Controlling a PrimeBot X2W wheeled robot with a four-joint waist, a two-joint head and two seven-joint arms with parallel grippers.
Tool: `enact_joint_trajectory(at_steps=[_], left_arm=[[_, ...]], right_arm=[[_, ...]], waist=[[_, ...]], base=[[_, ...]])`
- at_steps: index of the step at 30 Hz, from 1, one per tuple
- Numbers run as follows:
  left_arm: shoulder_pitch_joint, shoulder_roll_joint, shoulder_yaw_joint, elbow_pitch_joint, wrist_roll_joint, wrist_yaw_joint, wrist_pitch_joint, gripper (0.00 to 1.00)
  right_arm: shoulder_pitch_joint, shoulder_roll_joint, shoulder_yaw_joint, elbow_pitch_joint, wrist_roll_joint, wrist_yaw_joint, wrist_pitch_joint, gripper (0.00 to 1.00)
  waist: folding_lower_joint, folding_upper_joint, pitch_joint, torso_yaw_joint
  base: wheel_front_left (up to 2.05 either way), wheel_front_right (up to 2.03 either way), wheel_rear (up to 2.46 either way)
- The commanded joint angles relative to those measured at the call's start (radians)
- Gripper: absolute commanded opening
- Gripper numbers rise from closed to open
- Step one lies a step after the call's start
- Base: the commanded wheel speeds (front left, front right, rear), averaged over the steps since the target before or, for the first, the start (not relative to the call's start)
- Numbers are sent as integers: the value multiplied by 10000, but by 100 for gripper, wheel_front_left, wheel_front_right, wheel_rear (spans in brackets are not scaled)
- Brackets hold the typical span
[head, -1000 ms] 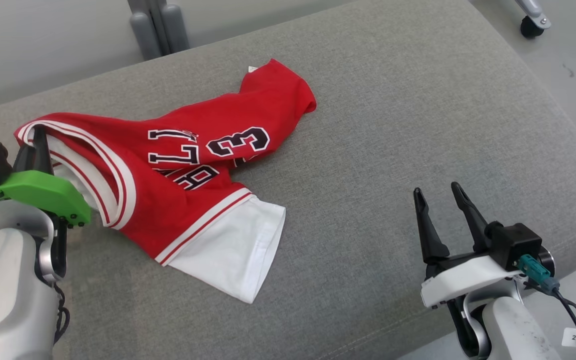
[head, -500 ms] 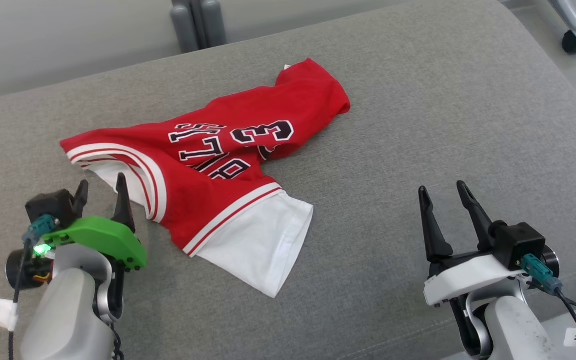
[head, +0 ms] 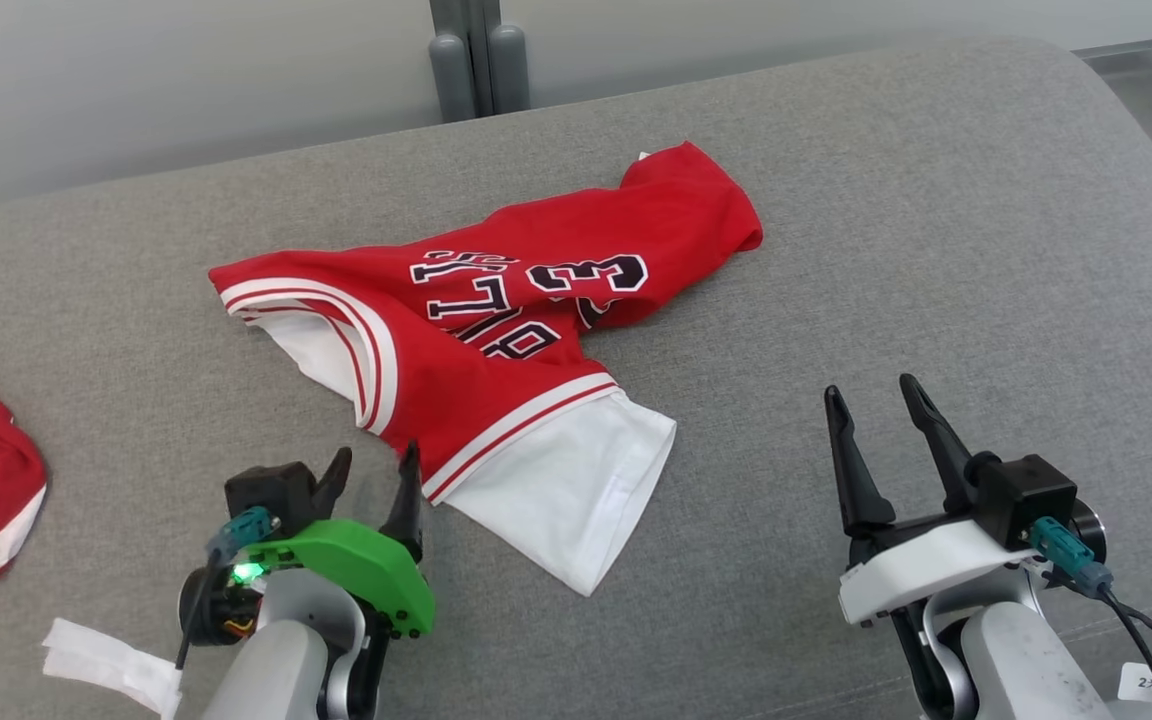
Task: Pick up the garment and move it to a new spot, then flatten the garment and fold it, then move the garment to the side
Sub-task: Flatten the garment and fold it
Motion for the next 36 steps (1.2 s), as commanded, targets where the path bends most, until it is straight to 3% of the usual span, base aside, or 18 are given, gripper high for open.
enact_joint_trajectory(at_steps=[1,13,14,15,16,17,22,30,36], left_arm=[[69,-43,-51,102,-36,-9,125,100],[-568,-337,-270,1785,-277,771,995,100],[-575,-355,-295,1860,-338,708,1031,87],[-597,-380,-287,1903,-436,636,986,45],[-624,-403,-310,1931,-493,569,954,13],[-654,-421,-347,1976,-581,481,925,0],[-785,-438,-422,2159,-882,222,787,0],[-492,300,6,1991,-924,569,443,0],[-182,1046,415,1074,-991,926,601,0]], right_arm=[[-39,-25,63,23,48,-3,-33,100],[25,-21,115,111,61,-3,-33,100],[36,-24,105,107,63,-3,-33,100],[50,-25,98,99,70,-3,-33,100],[62,-24,88,89,80,-3,-33,100],[82,-24,73,78,89,-3,-34,100],[148,-24,26,84,69,-3,-34,100],[207,-25,-77,32,97,-3,-34,100],[194,-24,-98,27,149,-3,-34,100]], waist=[[0,0,28,-110],[0,0,-30,-826],[0,0,-37,-848],[0,0,-47,-868],[0,0,-59,-876],[0,0,-74,-872],[0,0,-144,-694],[0,0,-181,-133],[0,0,-138,219]], base=[[0,0,0],[0,0,0],[0,0,0],[0,0,0],[0,0,0],[0,0,0],[0,0,0],[0,0,0],[0,0,0]])
